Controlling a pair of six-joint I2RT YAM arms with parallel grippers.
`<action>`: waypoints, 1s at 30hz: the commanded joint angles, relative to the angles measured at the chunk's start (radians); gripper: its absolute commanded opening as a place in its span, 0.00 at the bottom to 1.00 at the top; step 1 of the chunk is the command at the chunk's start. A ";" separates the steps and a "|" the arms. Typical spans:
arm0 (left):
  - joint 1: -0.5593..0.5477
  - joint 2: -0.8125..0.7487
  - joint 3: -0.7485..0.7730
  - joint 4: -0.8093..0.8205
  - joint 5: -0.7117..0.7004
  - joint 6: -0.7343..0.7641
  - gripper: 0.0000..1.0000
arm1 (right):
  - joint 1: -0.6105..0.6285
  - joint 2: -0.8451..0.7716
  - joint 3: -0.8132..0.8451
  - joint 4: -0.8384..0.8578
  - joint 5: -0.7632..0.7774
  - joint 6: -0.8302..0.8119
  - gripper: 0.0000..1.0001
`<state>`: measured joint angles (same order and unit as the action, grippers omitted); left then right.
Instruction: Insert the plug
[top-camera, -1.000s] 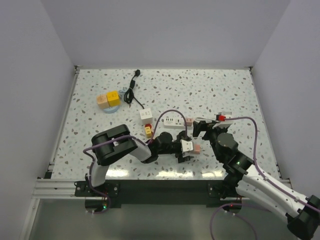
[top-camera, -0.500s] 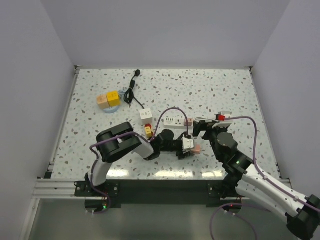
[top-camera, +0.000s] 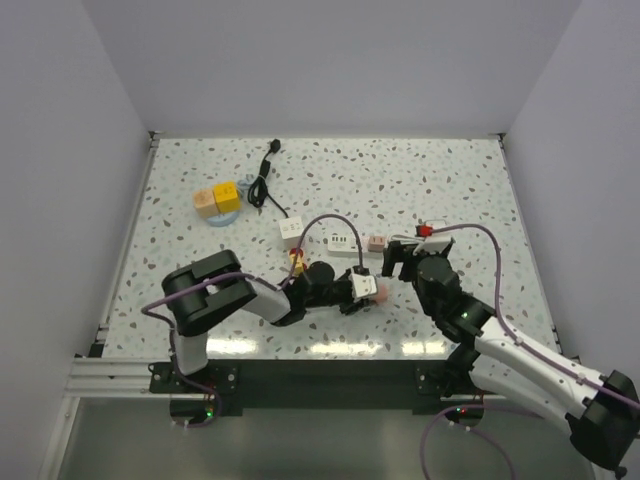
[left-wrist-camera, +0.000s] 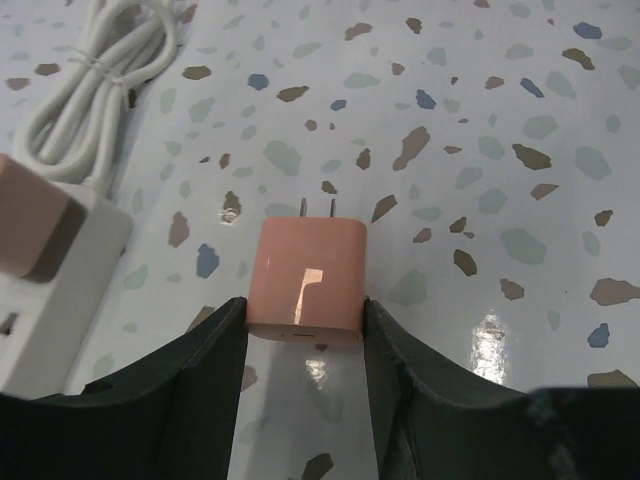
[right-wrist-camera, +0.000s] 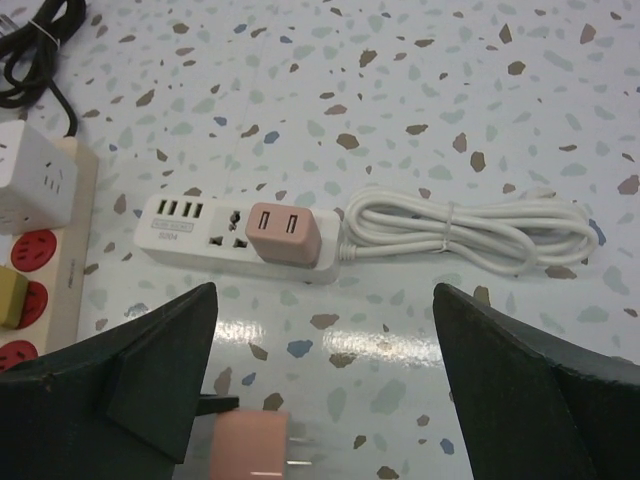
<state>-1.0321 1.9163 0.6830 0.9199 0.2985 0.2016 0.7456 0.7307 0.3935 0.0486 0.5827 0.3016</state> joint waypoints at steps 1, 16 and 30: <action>0.004 -0.155 -0.025 -0.053 -0.171 0.005 0.00 | -0.003 0.030 0.064 -0.021 -0.029 -0.018 0.91; 0.010 -0.370 -0.046 -0.299 -0.378 0.012 0.00 | 0.001 0.174 0.120 0.007 -0.414 -0.081 0.84; 0.009 -0.422 -0.051 -0.316 -0.391 0.024 0.00 | 0.020 0.306 0.148 0.092 -0.581 -0.084 0.84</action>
<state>-1.0275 1.5291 0.6315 0.5705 -0.0830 0.2062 0.7517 1.0237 0.5030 0.0692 0.1040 0.2321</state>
